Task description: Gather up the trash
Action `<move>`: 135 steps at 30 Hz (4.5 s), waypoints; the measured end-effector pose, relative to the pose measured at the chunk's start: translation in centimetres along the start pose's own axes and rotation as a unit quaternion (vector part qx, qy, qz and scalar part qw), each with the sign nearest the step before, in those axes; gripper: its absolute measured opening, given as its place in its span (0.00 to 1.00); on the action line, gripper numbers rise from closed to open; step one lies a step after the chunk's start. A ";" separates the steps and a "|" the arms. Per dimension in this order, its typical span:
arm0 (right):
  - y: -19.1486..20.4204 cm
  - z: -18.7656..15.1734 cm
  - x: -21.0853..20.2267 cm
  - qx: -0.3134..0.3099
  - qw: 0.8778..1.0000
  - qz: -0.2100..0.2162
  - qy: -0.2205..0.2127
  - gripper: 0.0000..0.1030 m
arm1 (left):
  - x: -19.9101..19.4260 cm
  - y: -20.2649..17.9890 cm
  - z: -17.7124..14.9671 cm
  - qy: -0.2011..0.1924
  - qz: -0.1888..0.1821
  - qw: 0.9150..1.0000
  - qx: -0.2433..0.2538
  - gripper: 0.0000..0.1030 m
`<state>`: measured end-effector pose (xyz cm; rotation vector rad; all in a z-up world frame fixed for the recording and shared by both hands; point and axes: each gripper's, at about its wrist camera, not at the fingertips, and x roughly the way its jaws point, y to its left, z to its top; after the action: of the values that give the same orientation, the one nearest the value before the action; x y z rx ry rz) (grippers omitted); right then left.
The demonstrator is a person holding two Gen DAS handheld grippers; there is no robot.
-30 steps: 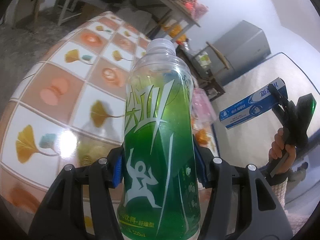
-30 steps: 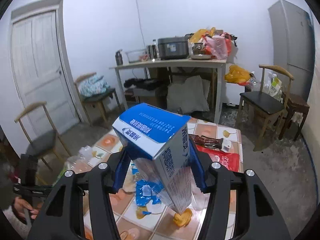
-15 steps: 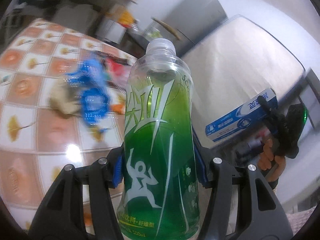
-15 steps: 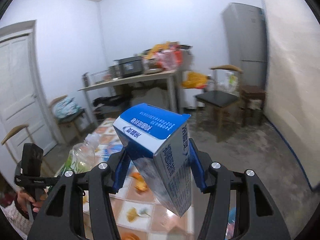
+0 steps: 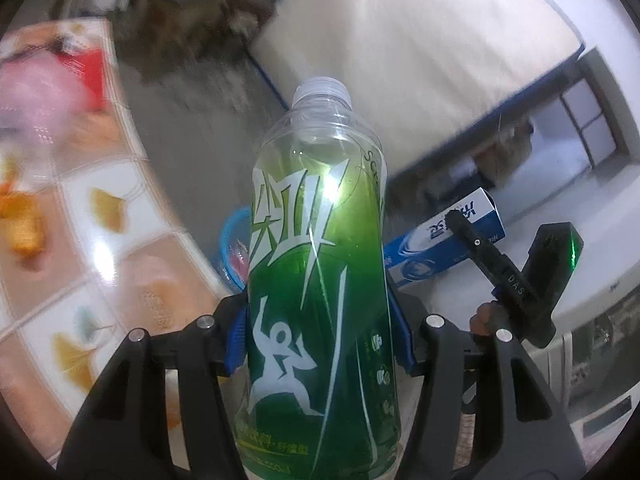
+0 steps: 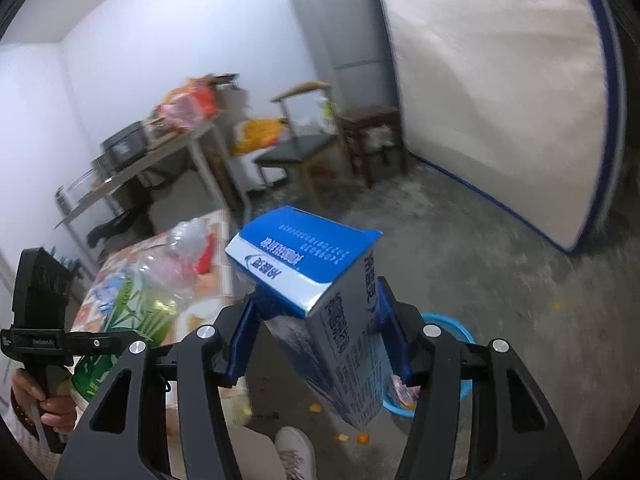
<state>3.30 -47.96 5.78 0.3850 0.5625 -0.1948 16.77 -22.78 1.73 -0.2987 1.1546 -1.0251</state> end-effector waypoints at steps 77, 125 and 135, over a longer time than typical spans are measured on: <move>-9.3 -10.4 14.5 0.152 0.976 -0.047 0.145 0.73 | -8.1 6.2 -6.6 -0.096 0.182 0.978 0.035 0.85; 30.4 -17.1 16.1 -0.252 0.935 0.030 0.249 0.94 | -17.5 20.7 -14.6 -0.123 0.462 0.875 -0.071 0.89; 30.4 -17.2 16.3 -0.248 0.936 0.033 0.246 0.94 | -17.4 20.6 -14.7 -0.125 0.471 0.869 -0.084 0.92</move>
<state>17.11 -14.54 -7.43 -0.0499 1.0613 0.1179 14.06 6.31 -7.68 0.0235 0.9681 -0.0160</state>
